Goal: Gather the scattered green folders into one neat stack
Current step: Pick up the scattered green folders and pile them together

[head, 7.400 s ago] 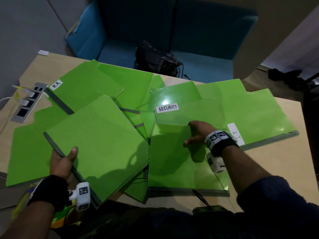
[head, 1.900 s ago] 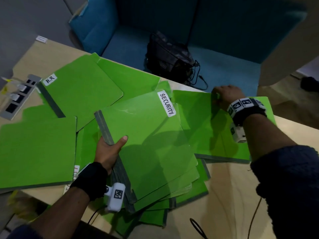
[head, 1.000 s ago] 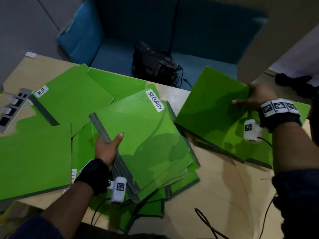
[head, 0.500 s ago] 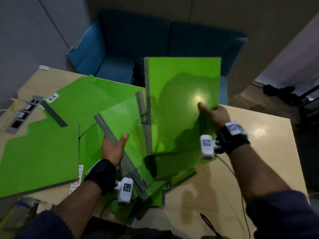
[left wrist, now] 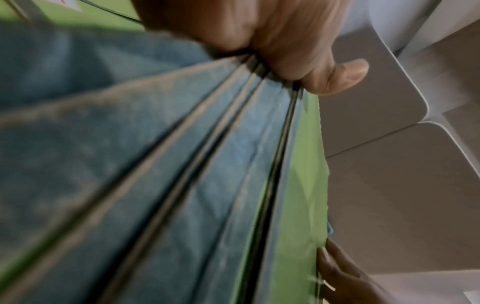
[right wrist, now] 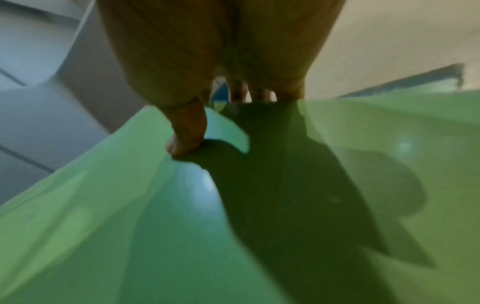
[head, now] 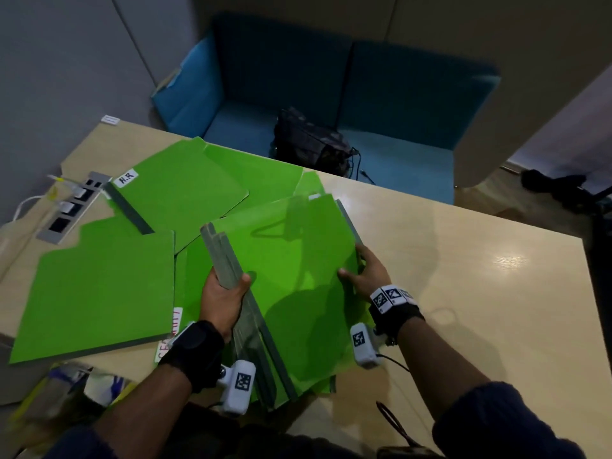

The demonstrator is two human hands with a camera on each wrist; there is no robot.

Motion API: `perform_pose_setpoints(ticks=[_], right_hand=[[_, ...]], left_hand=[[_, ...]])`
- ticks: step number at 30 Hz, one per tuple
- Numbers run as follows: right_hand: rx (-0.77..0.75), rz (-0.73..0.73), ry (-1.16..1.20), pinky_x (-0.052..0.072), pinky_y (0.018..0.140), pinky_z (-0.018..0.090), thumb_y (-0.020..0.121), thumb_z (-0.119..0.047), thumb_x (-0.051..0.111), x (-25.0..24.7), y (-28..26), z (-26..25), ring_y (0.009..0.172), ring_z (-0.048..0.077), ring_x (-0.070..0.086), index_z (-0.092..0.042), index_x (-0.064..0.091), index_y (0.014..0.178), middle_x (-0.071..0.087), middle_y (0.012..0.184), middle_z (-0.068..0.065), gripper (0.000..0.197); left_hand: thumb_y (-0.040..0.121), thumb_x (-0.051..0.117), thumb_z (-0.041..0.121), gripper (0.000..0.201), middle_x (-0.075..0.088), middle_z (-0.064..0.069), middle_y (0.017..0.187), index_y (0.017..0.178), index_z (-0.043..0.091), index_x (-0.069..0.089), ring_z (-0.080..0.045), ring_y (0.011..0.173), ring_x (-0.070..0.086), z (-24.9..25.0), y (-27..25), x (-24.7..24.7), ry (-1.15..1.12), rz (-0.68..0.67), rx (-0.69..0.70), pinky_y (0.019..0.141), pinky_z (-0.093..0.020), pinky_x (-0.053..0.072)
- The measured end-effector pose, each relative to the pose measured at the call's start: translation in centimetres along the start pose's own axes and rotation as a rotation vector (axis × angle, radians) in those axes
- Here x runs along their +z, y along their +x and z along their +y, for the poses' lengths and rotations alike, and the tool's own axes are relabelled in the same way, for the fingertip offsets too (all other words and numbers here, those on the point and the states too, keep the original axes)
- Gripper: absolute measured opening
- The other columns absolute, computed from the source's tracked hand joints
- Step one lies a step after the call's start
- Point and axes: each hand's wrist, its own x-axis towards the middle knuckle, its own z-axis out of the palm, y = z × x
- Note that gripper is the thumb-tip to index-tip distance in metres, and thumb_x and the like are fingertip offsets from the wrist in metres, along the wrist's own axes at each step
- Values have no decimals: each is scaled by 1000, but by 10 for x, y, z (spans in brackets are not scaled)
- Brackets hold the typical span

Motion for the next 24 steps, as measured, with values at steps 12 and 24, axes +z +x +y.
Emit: perform_pose_setpoints(ticks=[12,24], right_hand=[[105,60,-170,41,108,44,87,-39,69,40,1,-8,131,34,48,-28,28,152,43,147,15,78],[143,192,-94,46,86,30,94,-35,61,5,50,-32,115,33,60,-10,58,131,63,128,16,45]], left_hand=[[73,74,56,91,49,-4,141,144,17,33,-25,130,45,-20,14,-4,-121,-101,-268,110,-54,33],[83,75,19,29,61,-6,88,100,16,51,-28,91,61,-9,56,-76,-82,16,-211,76,-39,50]])
